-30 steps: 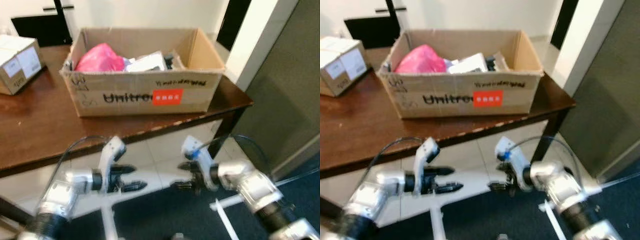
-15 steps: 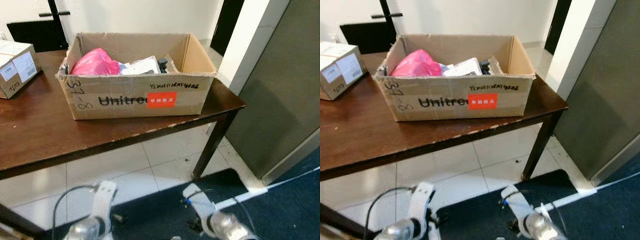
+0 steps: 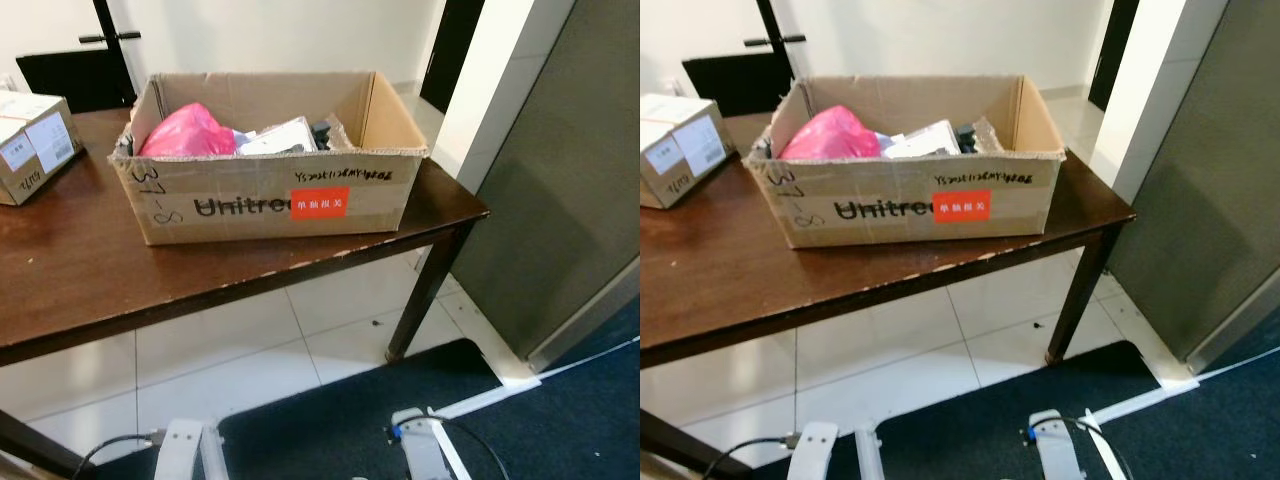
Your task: Picking trash to rubbish bin
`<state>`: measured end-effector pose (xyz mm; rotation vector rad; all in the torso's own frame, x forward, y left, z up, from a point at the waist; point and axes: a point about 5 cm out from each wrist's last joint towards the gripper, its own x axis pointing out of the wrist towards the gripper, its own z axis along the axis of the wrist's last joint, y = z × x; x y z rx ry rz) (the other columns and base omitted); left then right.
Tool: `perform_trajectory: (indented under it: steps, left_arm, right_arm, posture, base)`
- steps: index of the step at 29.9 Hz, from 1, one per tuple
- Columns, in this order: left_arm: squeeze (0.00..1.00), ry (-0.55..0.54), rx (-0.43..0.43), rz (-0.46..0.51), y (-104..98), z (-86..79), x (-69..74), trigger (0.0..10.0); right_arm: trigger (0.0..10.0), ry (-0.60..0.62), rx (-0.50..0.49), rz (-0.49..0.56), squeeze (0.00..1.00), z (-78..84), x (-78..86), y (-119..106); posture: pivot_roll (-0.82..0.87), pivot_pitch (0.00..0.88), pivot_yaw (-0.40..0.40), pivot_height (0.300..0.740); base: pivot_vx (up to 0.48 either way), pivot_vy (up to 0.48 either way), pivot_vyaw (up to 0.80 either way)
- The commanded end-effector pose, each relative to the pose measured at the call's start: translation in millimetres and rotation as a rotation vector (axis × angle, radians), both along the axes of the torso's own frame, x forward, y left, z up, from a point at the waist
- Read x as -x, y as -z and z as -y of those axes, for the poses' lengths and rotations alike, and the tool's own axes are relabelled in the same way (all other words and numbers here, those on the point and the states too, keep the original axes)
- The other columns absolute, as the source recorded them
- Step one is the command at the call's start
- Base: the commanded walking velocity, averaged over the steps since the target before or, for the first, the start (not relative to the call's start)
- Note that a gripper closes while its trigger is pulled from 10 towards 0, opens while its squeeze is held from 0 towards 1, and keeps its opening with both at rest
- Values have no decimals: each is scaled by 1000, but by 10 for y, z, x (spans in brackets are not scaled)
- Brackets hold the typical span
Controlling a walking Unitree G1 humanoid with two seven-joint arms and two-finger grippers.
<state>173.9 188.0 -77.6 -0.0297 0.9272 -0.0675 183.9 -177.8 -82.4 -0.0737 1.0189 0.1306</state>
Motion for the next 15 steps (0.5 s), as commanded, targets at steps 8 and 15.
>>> perform_trajectory:
  steps: [8,15]
  left_arm:
    - [0,-57,45,155,-129,32,-263,10000]
    - [0,64,67,252,-223,136,-385,10000]
  right_arm:
    - [10000,123,-14,53,0,136,0,-11]
    - [10000,70,-7,176,0,128,-174,-122]
  posture:
    - [-33,107,30,740]
    - [-42,101,26,740]
  base:
    - [0,0,0]
    - [0,0,0]
